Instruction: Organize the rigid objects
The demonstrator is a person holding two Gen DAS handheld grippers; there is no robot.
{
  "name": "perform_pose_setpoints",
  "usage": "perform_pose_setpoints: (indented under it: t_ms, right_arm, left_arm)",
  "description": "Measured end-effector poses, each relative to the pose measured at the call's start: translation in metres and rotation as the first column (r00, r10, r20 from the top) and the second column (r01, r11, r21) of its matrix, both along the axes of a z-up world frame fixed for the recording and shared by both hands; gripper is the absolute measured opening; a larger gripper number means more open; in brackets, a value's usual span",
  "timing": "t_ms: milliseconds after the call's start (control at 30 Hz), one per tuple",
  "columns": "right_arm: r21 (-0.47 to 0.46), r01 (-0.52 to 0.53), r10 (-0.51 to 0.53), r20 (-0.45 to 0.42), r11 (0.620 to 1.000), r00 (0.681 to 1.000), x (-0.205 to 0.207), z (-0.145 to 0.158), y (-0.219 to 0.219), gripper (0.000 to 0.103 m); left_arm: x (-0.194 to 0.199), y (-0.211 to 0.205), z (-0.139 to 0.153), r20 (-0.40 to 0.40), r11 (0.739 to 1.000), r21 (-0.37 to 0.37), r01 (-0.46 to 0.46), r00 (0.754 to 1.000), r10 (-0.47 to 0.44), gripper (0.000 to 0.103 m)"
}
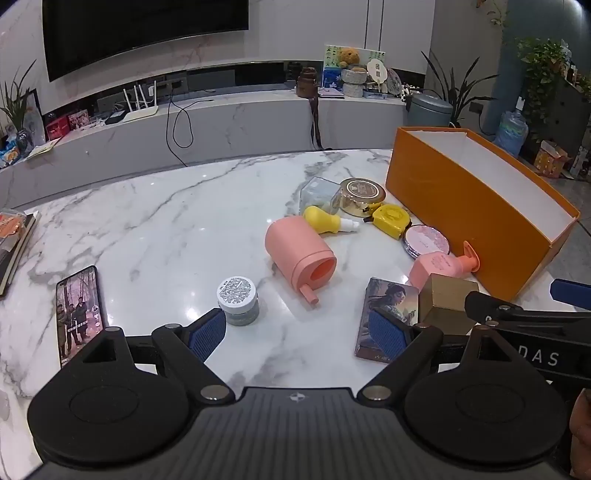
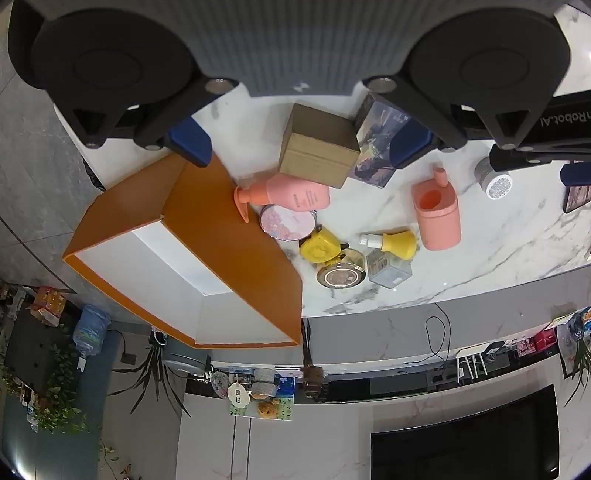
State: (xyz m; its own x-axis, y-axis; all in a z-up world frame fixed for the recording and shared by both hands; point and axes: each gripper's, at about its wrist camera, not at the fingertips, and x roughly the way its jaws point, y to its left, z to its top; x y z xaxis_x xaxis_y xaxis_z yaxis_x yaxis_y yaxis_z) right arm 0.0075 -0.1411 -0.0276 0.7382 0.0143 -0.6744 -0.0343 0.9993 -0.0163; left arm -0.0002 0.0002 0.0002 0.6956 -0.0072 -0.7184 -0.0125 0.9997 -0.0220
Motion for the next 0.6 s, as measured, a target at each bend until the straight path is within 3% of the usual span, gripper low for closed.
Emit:
perform_pose_setpoints:
  t_ms: [600]
  right_arm:
    - [-0.005, 0.002, -0.002, -0.003, 1.000, 1.000, -0.0001, -0.0024, -0.0010, 0.100]
  left_arm:
    - [0.0000, -0.0031, 0.0020, 0.000, 1.000, 0.001, -0.004, 1.000, 0.004, 0.102]
